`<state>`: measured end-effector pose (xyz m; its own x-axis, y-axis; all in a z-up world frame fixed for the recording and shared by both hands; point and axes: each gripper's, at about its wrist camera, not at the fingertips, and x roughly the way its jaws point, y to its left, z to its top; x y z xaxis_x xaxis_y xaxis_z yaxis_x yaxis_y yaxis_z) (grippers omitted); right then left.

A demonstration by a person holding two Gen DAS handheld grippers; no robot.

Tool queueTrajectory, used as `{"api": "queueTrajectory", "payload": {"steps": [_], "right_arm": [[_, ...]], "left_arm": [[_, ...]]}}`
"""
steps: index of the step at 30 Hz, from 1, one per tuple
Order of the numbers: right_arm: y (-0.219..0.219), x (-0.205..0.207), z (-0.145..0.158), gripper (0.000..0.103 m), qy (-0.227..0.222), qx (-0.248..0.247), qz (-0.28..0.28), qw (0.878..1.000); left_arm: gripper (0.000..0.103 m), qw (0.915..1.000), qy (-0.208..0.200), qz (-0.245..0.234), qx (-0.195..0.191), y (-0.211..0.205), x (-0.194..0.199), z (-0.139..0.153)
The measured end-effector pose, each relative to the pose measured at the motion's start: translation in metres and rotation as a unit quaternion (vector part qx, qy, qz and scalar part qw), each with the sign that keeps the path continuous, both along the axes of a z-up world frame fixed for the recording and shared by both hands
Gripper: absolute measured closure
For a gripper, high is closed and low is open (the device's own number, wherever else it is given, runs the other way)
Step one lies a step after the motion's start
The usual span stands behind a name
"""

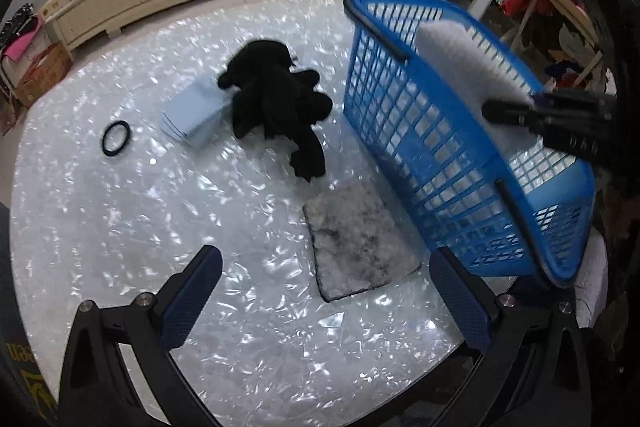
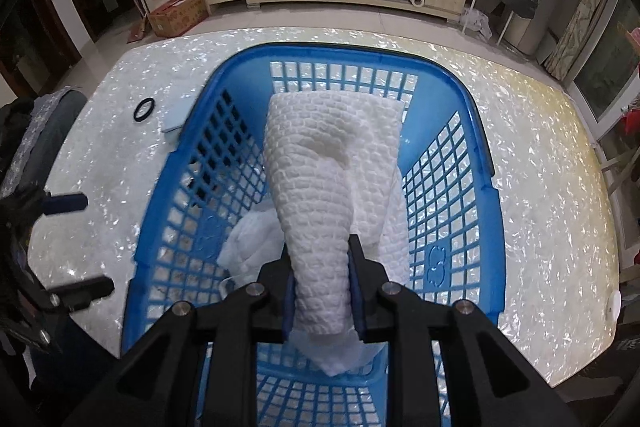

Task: Organize soft objects
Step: 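Carry the waffle towel over the blue basket and lower it inside, then grasp the grey fuzzy mat with the left gripper while the right gripper releases the towel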

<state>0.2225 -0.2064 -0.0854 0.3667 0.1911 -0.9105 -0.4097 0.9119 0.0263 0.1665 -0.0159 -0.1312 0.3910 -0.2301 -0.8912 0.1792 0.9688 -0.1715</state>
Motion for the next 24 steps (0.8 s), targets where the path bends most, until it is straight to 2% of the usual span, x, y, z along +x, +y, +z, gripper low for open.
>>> {"api": "queueTrajectory", "payload": {"steps": [8,14,21,24], "right_arm": [[0.0,0.007,-0.005,0.081,0.005,-0.043,0.007,0.999],[-0.006,0.013,-0.008,0.081,0.015,-0.045,0.012,0.999],[-0.012,0.021,-0.006,0.08,0.019,-0.035,0.013,0.999],[-0.013,0.022,-0.006,0.08,0.019,-0.034,0.012,0.999]], "left_arm": [[0.0,0.9992,0.04,-0.004,0.004,-0.005,0.012,-0.046],[0.0,0.9984,0.057,0.001,0.007,-0.006,0.019,-0.072],[0.0,0.9974,0.051,0.0,0.051,-0.021,0.026,-0.076],[0.005,0.9961,0.048,-0.015,0.073,-0.036,0.024,-0.077]]}}
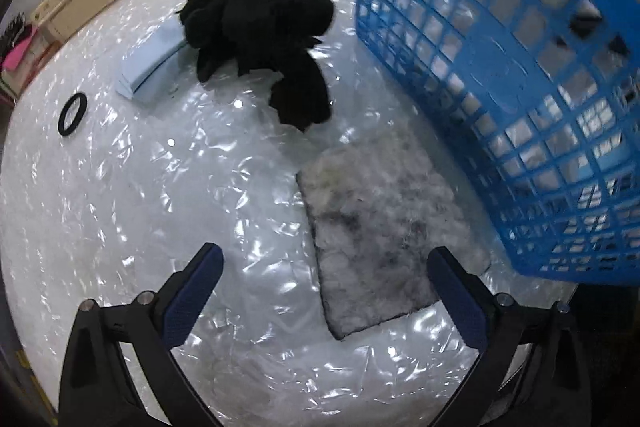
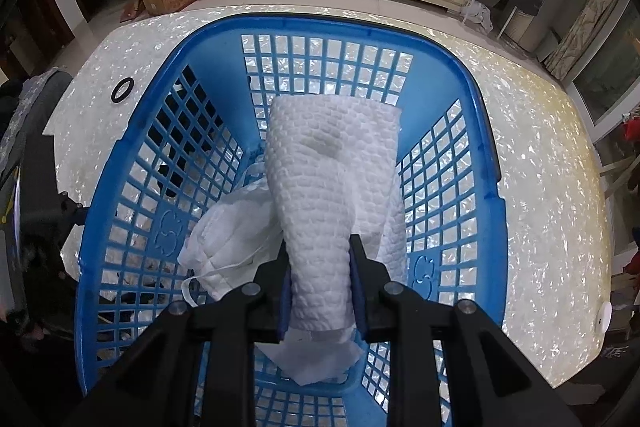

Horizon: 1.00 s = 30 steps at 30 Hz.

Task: Organize soft objects
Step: 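Grasp the grey fuzzy mat with the left gripper while the right gripper releases the towel, then carry the grey mat into the blue basket and open the left gripper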

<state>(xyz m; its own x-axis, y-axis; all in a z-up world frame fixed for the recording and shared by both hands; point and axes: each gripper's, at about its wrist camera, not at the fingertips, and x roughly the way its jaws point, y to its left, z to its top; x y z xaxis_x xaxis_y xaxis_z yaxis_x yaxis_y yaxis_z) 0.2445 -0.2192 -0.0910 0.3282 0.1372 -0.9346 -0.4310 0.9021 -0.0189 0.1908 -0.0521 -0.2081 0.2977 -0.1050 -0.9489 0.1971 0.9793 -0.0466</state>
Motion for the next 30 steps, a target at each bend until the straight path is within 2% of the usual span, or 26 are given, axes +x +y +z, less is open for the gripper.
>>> {"api": "queueTrajectory", "payload": {"steps": [4,7,8,10,11,13,17,20,21,22,24,27,30], "right_arm": [[0.004,-0.001,-0.003,0.08,0.001,-0.004,0.004,1.0],[0.004,-0.001,-0.004,0.08,0.002,0.0,0.002,1.0],[0.004,-0.001,-0.004,0.08,0.003,0.002,0.001,1.0],[0.004,-0.001,-0.005,0.076,0.003,0.004,0.0,1.0],[0.005,-0.003,-0.005,0.075,0.003,0.003,0.0,1.0],[0.006,-0.005,-0.004,0.063,0.002,0.007,0.001,1.0],[0.006,-0.009,-0.001,0.045,0.006,0.017,0.002,1.0],[0.012,-0.015,-0.001,0.024,0.012,0.018,0.015,1.0],[0.013,-0.017,0.0,0.013,0.009,0.014,0.017,1.0],[0.013,-0.019,0.001,0.008,0.005,0.011,0.017,1.0],[0.013,-0.023,0.004,0.008,0.0,0.012,0.017,1.0],[0.012,-0.03,0.009,0.0,-0.011,0.01,0.015,1.0],[0.009,-0.04,0.017,0.0,-0.031,0.004,0.018,0.999]], "left_arm": [[0.031,0.9999,-0.003,-0.009,-0.01,-0.005,0.0,0.007],[0.042,0.9998,-0.009,-0.01,-0.014,-0.009,0.0,0.01],[0.051,0.9997,-0.011,-0.011,-0.017,-0.01,0.0,0.011],[0.062,0.9995,-0.014,-0.008,-0.027,-0.012,-0.002,0.013],[0.072,0.9994,-0.014,-0.007,-0.032,-0.013,-0.003,0.014],[0.083,0.9982,-0.009,-0.007,-0.059,-0.011,-0.002,0.014],[0.088,0.9974,-0.005,0.001,-0.072,-0.007,-0.001,0.013],[0.09,0.9963,0.004,0.007,-0.085,0.001,-0.002,0.013],[0.09,0.9958,0.006,0.01,-0.091,0.007,-0.003,0.011],[0.09,0.9956,0.003,0.013,-0.093,0.01,-0.006,0.013],[0.091,0.9954,-0.003,0.015,-0.095,0.014,-0.011,0.021],[0.091,0.9948,-0.015,0.019,-0.099,0.019,-0.02,0.04],[0.09,0.9948,-0.03,0.022,-0.095,0.025,-0.023,0.058]]}}
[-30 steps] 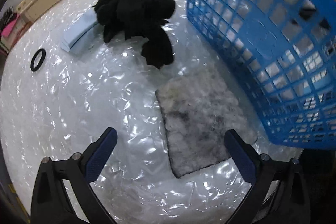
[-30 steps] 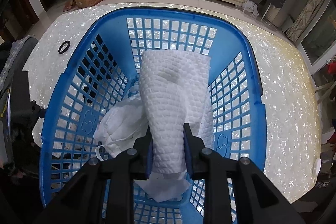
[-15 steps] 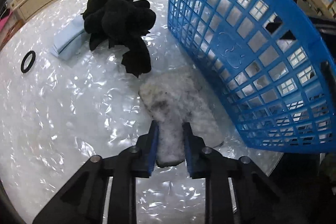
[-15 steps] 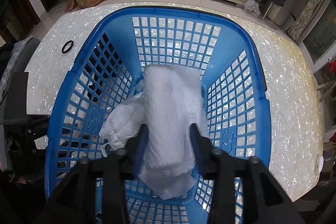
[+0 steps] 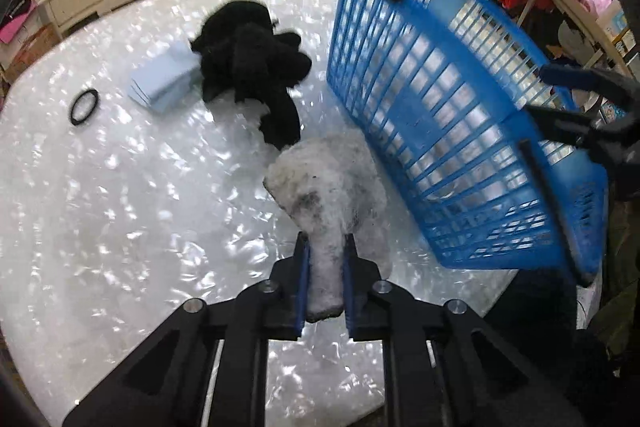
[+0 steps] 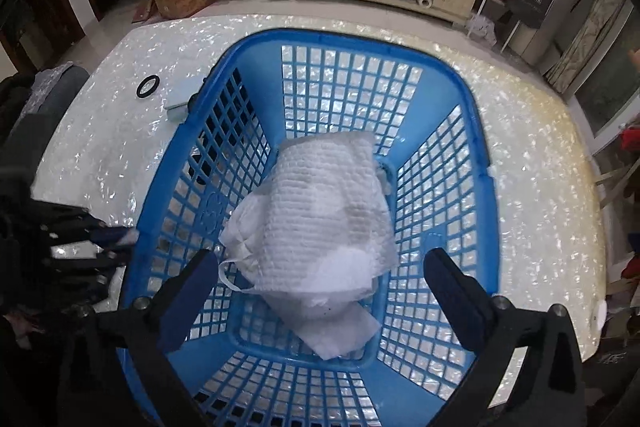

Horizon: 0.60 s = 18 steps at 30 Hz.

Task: Organize soft objects
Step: 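Carry the grey mat into the blue basket and open the left gripper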

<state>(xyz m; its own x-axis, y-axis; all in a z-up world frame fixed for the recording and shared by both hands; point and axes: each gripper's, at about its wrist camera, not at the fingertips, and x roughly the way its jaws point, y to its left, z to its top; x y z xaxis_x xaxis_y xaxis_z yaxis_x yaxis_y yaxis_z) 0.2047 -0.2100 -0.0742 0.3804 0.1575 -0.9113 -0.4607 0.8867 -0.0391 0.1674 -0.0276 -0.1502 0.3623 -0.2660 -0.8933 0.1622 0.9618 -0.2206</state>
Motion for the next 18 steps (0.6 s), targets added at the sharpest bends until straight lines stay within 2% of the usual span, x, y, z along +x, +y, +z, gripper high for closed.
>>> {"api": "queueTrajectory", "payload": {"steps": [9,18], "right_arm": [[-0.022,-0.027,0.019,0.0,-0.021,0.008,-0.019,1.0],[-0.045,-0.044,0.024,0.0,-0.026,0.027,-0.042,0.998]], "left_arm": [[0.09,0.9989,-0.043,0.007,0.017,0.0,-0.027,0.06],[0.09,0.9965,-0.082,0.003,0.011,-0.01,-0.041,0.107]]}}
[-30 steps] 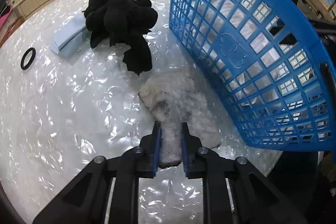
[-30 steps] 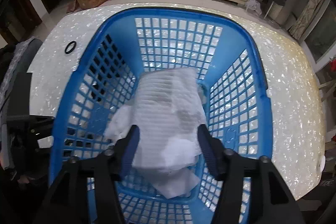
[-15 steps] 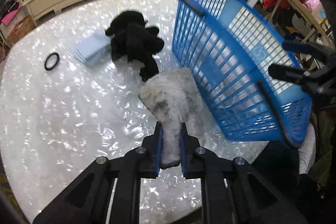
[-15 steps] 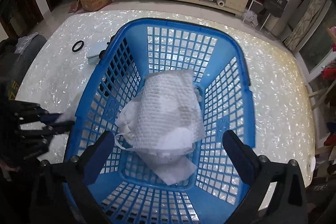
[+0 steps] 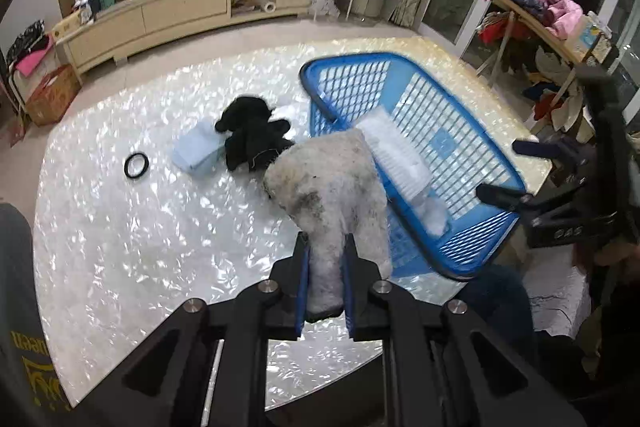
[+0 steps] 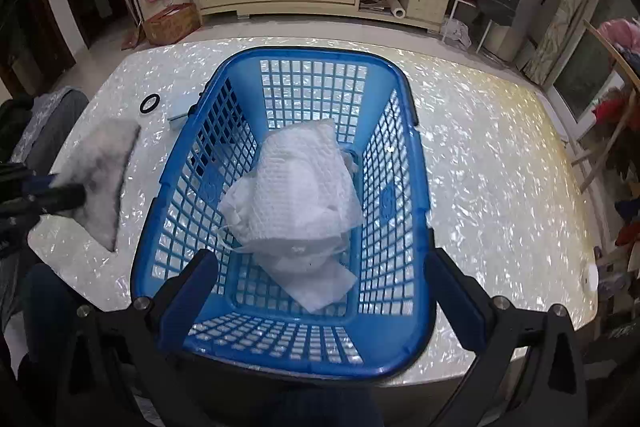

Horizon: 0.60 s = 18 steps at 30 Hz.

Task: Organize soft objects
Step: 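Carry the grey mat into the blue basket and open the left gripper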

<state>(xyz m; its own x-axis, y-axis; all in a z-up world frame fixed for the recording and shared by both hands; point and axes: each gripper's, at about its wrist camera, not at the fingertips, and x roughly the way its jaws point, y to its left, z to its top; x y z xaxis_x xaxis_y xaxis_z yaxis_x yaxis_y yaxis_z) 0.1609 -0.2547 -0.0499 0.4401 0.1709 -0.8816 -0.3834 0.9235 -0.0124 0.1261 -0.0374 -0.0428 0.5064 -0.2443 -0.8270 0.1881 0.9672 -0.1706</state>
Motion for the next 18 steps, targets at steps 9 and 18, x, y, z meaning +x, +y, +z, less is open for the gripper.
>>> {"api": "queueTrajectory", "payload": {"steps": [9,18], "right_arm": [[-0.013,-0.005,0.002,0.0,-0.003,0.021,-0.018,1.0],[-0.026,-0.005,0.004,0.0,-0.008,0.038,-0.021,0.999]], "left_arm": [[0.09,0.9996,-0.024,-0.016,-0.004,-0.022,0.006,0.035],[0.09,0.9985,-0.022,-0.051,0.004,-0.057,0.026,0.037]]}}
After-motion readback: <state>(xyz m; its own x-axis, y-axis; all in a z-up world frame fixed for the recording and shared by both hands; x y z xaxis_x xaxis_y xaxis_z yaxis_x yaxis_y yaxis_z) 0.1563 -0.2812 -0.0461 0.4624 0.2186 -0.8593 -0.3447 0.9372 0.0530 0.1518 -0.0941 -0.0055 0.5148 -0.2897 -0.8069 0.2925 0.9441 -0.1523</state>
